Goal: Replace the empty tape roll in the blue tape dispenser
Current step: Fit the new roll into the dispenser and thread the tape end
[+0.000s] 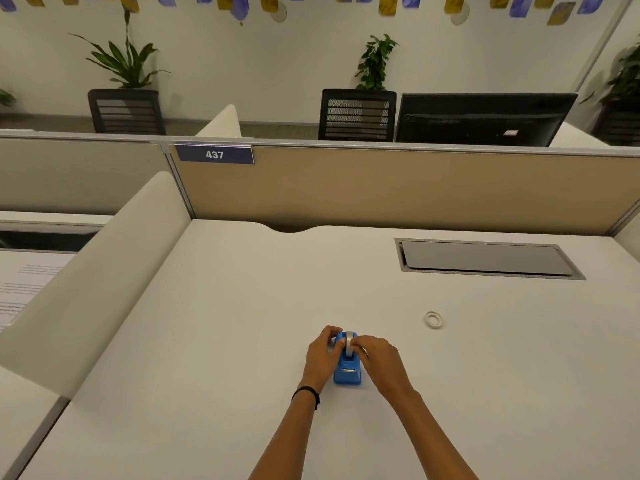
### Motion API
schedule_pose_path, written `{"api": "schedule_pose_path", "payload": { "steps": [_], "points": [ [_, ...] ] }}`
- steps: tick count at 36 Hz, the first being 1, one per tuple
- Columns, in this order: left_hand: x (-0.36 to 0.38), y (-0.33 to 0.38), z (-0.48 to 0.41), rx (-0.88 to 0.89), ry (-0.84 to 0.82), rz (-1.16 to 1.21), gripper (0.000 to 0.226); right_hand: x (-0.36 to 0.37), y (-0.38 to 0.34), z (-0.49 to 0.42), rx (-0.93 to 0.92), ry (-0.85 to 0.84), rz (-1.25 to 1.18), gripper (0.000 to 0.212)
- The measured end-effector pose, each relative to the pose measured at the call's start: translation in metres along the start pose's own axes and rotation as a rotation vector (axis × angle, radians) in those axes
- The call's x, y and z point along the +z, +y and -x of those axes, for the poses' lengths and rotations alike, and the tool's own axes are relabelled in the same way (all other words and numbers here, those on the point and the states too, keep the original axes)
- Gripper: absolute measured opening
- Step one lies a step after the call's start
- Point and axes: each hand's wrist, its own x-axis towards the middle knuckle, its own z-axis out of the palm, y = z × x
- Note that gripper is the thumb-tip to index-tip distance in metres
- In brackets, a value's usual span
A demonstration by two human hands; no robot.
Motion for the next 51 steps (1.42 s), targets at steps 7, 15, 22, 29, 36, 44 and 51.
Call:
{"api": "schedule_pose_path", "payload": {
  "steps": [7, 15, 22, 29, 36, 44, 51],
  "points": [
    [0.001, -0.002, -0.001, 0.017, 0.015, -0.007, 0.021, 0.005, 0.001, 0.007, -0.012, 0.055, -0.113, 0.021],
    [0.002, -0.004, -0.001, 0.024, 0.023, 0.009, 0.019, 0.012, -0.001, 0.014, 0.032, 0.089, -0.3, 0.016],
    [0.002, -0.005, -0.001, 0.023, 0.03, 0.003, 0.02, 0.018, -0.001, 0.016, 0.114, 0.095, -0.41, 0.006],
    [0.001, -0.004, 0.0, 0.016, 0.023, 0.017, 0.021, 0.023, 0.001, 0.016, 0.164, 0.054, -0.456, 0.015],
    [0.001, -0.004, 0.0, 0.016, 0.025, 0.021, 0.02, 0.025, 0.0, 0.015, 0.208, 0.035, -0.532, 0.024],
    [0.002, -0.003, 0.001, 0.016, 0.022, 0.017, 0.021, 0.024, 0.0, 0.017, 0.218, 0.038, -0.556, 0.023],
    [0.002, -0.004, 0.0, 0.005, 0.016, 0.021, 0.021, 0.023, -0.003, 0.018, 0.21, 0.033, -0.545, 0.022]
  ]
}}
